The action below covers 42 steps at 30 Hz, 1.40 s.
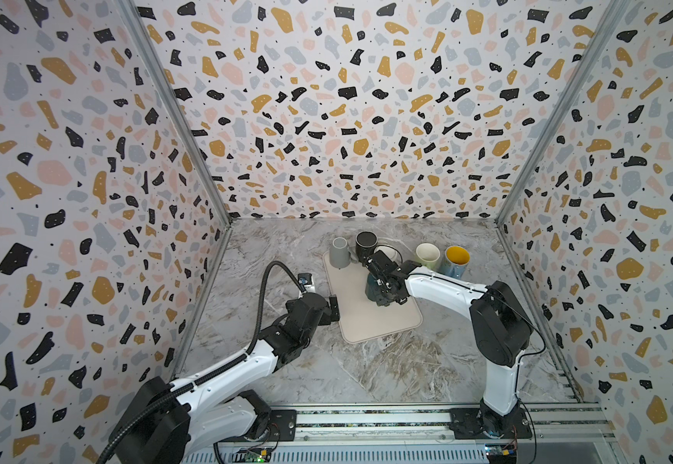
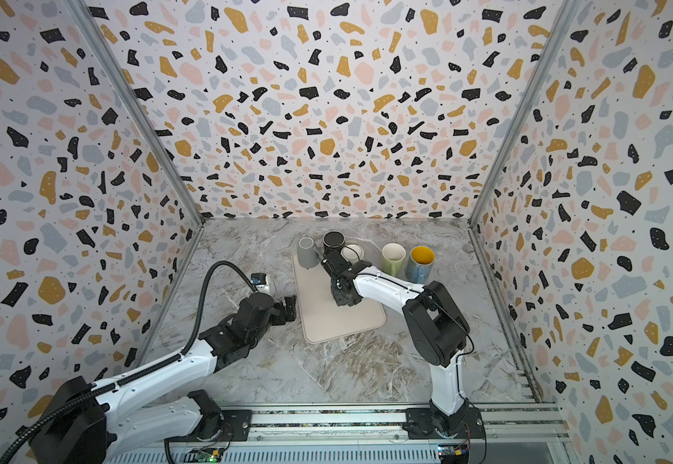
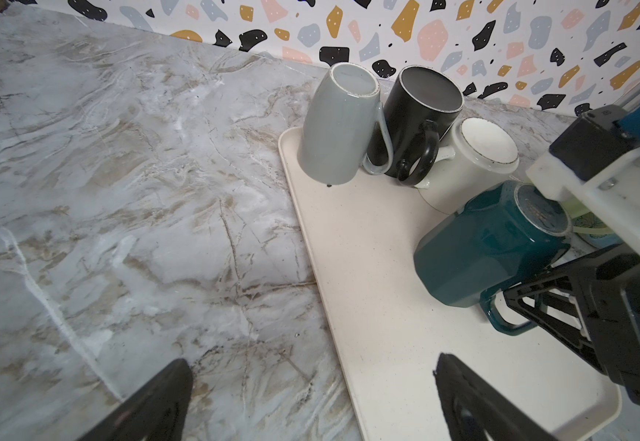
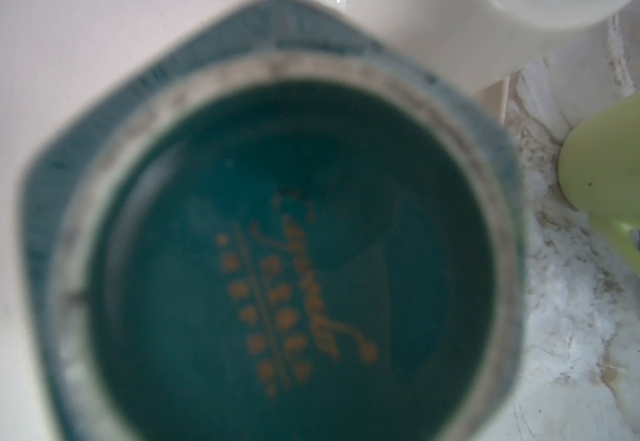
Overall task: Turn the mug right side up
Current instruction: Pick up the mug from the tray.
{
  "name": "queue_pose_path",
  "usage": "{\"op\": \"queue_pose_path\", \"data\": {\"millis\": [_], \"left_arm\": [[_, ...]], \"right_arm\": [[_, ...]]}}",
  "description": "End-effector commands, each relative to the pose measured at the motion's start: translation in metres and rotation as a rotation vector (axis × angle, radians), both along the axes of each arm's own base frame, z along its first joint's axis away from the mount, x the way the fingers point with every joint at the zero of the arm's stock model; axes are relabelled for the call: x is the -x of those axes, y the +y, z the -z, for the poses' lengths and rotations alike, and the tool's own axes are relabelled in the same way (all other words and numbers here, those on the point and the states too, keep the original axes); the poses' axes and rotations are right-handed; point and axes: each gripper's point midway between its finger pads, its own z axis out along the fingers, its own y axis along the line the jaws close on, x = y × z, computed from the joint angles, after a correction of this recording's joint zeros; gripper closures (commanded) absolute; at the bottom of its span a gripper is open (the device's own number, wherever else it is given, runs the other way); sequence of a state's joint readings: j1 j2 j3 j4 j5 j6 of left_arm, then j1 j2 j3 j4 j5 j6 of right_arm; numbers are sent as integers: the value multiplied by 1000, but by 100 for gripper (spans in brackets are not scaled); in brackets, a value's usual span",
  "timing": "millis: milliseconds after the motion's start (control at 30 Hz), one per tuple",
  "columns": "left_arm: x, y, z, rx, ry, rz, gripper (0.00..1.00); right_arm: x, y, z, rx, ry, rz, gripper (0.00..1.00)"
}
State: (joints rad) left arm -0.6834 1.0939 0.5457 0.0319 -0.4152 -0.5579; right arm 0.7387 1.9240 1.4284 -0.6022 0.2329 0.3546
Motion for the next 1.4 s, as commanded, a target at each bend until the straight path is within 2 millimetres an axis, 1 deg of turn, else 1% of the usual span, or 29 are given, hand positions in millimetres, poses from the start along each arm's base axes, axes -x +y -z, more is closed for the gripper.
{"op": "queue_pose_path", "data": {"millis": [0,367,733,967,1167,1367], "left_arm": [[-3,0,-5,21,-26,-4,0],[-3,-1,-2,18,-20,-1,0],[-3,-1,-1,11,-19,1,0],[-5,6,1,-23,-21,-31,0],[-7,11,4,-35,-16,-48,0],[-9,9,8,-36,-10,-33,0]], "right_arm": [[-6,0,-12,0,-21,5,77],[-8,0,-16,-16,-30,3,87],[-7,7,-32,-93,-66,-8,93],[-4,7,-40,-132,-86,-10,93],[-1,8,-44,-162,-102,-21,95],[1,9,-49,-195,-117,-33,97]]}}
